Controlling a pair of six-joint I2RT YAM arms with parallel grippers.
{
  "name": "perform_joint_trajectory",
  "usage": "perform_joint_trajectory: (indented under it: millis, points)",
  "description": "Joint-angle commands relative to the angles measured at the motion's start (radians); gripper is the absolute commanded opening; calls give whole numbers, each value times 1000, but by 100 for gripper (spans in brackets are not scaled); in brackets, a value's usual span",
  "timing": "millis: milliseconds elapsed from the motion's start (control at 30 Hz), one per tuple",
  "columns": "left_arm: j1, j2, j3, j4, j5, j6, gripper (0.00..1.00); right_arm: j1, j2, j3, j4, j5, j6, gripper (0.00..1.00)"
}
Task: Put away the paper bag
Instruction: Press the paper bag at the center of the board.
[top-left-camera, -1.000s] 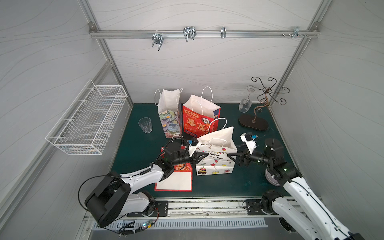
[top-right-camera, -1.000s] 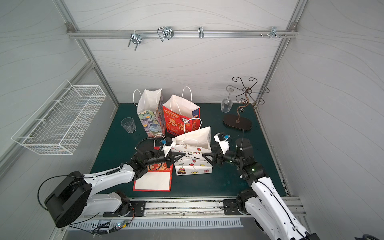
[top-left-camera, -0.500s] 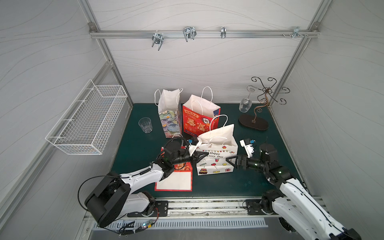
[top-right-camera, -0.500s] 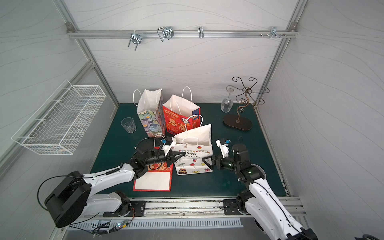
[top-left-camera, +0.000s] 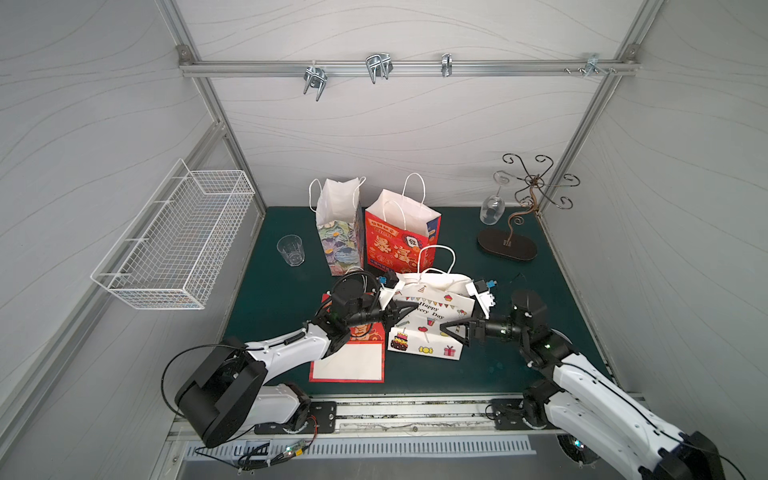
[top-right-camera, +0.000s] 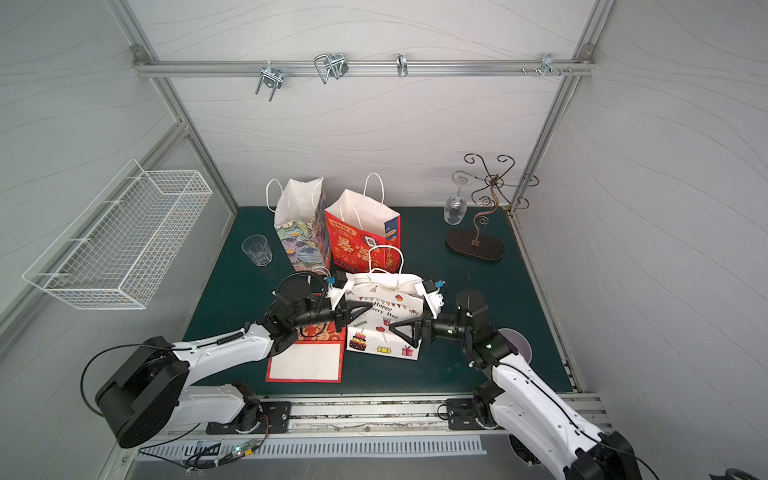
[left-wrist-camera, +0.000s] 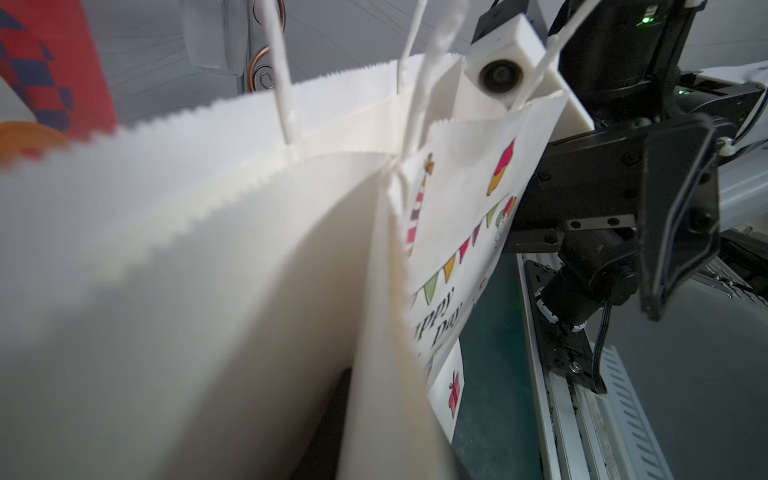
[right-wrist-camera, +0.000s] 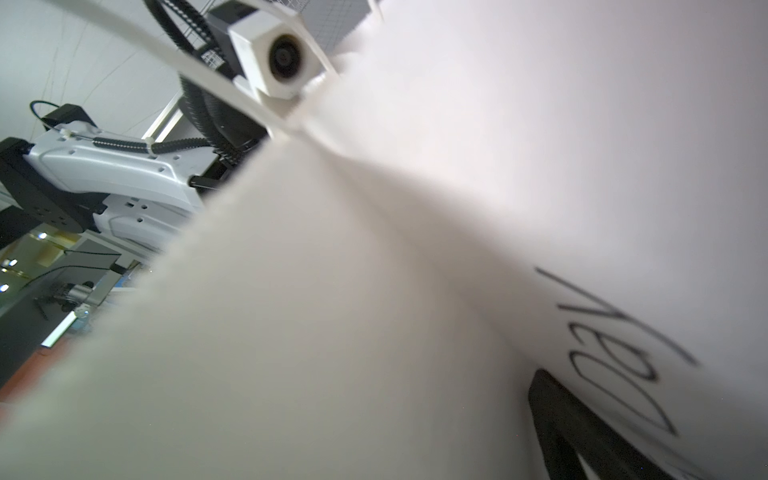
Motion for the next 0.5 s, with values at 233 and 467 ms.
perform_joint_trajectory:
  millis: [233,467]
  points:
    - [-1,4,50,26,12,13,21,-22,-122,219,-400,170,-448,98]
    - [-2,0,45,18,7,25,21,-215,-136,342,-659,241,-779,99]
